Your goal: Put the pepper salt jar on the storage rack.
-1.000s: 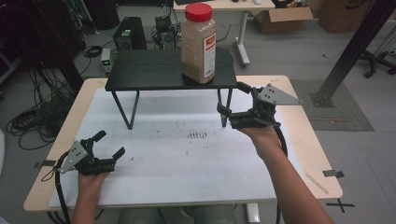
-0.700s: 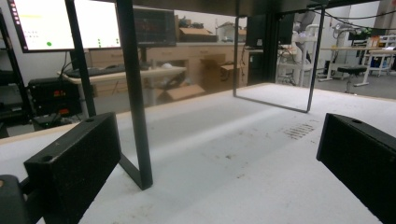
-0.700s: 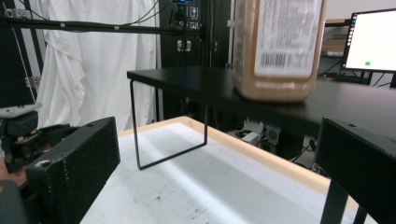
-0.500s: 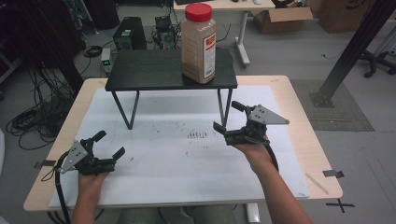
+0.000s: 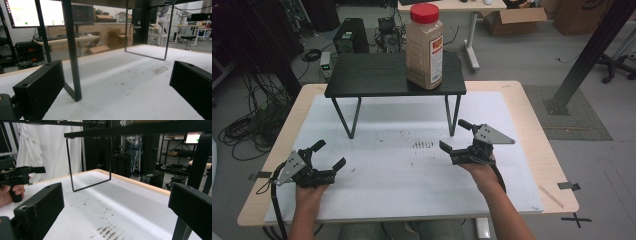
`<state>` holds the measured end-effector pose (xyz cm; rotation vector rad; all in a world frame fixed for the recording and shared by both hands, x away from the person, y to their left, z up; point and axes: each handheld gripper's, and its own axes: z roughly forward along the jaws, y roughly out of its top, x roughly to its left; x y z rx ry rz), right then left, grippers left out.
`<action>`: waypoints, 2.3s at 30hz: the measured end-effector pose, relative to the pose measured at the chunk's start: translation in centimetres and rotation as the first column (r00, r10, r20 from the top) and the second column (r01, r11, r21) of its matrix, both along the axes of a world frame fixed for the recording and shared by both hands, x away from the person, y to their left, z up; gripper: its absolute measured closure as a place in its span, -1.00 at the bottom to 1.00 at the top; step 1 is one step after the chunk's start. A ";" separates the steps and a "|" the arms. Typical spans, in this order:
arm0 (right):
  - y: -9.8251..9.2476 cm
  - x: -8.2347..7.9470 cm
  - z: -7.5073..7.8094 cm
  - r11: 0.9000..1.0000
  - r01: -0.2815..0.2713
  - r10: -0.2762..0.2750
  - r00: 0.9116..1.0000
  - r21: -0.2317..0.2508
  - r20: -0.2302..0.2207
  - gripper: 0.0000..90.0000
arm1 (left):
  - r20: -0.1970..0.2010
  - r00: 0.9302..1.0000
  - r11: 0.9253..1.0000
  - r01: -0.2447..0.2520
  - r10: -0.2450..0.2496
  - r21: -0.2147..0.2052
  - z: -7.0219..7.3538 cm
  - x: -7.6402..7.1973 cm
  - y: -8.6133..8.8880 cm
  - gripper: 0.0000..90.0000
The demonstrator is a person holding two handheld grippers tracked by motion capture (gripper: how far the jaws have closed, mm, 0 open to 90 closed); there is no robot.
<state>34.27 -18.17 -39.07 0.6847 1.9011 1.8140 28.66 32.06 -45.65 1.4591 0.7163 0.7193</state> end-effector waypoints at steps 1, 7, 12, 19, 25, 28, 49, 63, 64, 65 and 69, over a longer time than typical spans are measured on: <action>0.0 0.0 -0.3 1.000 0.001 -0.001 1.000 0.003 -0.002 -1.00 | 0.000 1.000 1.000 0.000 0.000 0.000 0.0 0.0 0.0 -0.99; 0.2 -0.2 -2.2 1.000 0.007 -0.007 1.000 -0.004 -0.021 -1.00 | 0.000 1.000 1.000 0.000 0.000 0.000 0.0 0.0 0.0 -0.99; 0.3 -0.3 -3.6 1.000 0.018 -0.018 0.999 -0.007 -0.033 -1.00 | 0.000 1.000 1.000 0.000 0.000 -0.001 0.0 0.0 0.0 -1.00; 0.4 -0.4 -5.1 1.000 0.029 -0.030 0.999 -0.006 -0.043 -1.00 | 0.000 1.000 1.000 0.001 -0.001 -0.001 0.0 0.0 0.0 -0.99; 0.3 -0.8 -6.0 0.999 0.034 -0.034 0.999 0.005 -0.028 -1.00 | 0.000 1.000 1.000 0.000 0.000 0.000 0.0 0.0 0.0 -0.99; 0.2 -1.1 -6.1 0.999 0.033 -0.033 0.999 0.014 -0.002 -1.00 | 0.000 1.000 1.000 0.000 0.000 0.000 0.0 0.0 0.0 -0.99; 0.1 -1.9 -6.3 0.999 0.038 -0.040 0.996 0.030 0.078 -1.00 | -0.003 1.000 1.000 0.001 -0.001 0.000 0.0 0.0 0.0 -0.99; 0.1 -2.0 -6.3 0.999 0.038 -0.040 0.996 0.031 0.083 -1.00 | -0.004 1.000 1.000 -0.001 0.001 0.000 0.0 0.0 0.0 -0.99; 0.1 -2.0 -6.3 0.999 0.038 -0.040 0.996 0.032 0.082 -1.00 | -0.004 1.000 1.000 -0.001 0.001 0.000 0.0 0.0 0.0 -0.99; 0.1 -2.0 -6.3 0.999 0.038 -0.040 0.996 0.032 0.082 -1.00 | -0.004 1.000 1.000 -0.001 0.001 0.000 0.0 0.0 0.0 -0.99; 0.1 -2.0 -6.3 0.999 0.037 -0.040 0.996 0.031 0.083 -1.00 | -0.004 1.000 1.000 -0.001 0.001 0.000 0.0 0.0 0.0 -0.99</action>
